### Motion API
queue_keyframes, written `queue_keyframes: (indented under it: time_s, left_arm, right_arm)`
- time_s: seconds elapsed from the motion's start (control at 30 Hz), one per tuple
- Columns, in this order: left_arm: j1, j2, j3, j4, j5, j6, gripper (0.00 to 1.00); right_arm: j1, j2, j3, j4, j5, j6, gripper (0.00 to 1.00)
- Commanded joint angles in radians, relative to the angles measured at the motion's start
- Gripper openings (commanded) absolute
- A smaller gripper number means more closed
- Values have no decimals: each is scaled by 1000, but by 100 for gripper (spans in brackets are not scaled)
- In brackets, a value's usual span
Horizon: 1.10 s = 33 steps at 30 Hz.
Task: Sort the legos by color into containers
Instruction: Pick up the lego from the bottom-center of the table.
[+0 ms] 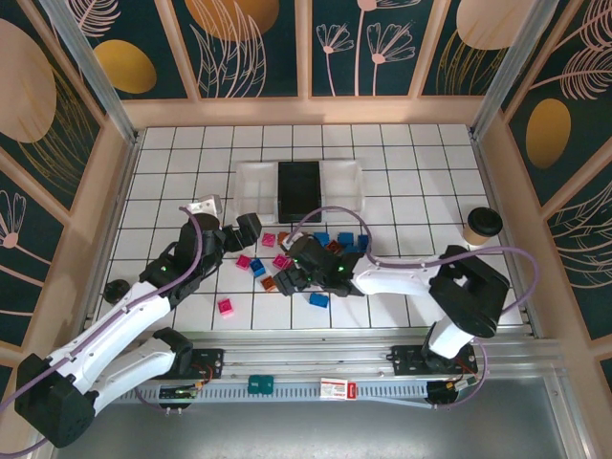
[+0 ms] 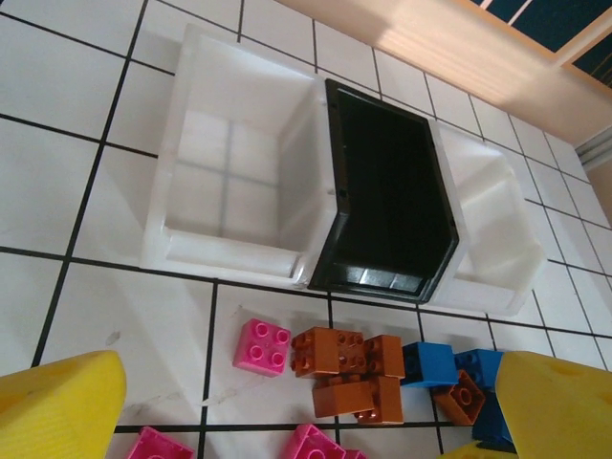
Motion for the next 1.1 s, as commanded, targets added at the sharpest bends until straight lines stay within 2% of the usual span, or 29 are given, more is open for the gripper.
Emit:
queue_keyframes:
  time_s: [0.0, 0.53, 0.87, 1.07]
  left_arm:
    - [0, -3, -18, -30, -17, -12, 99]
    - [0, 15, -14, -23, -11, -7, 99]
    - [1, 27, -16, -23, -8, -3, 99]
    - [0, 34, -14, -21, -11, 0, 99]
  right_arm:
    - [32, 34, 49, -81, 61, -59, 92]
    - [58, 118, 83, -132, 115, -80, 89]
    - [59, 132, 76, -100, 100, -85, 74]
    - [58, 52, 42, -58, 94, -83, 56]
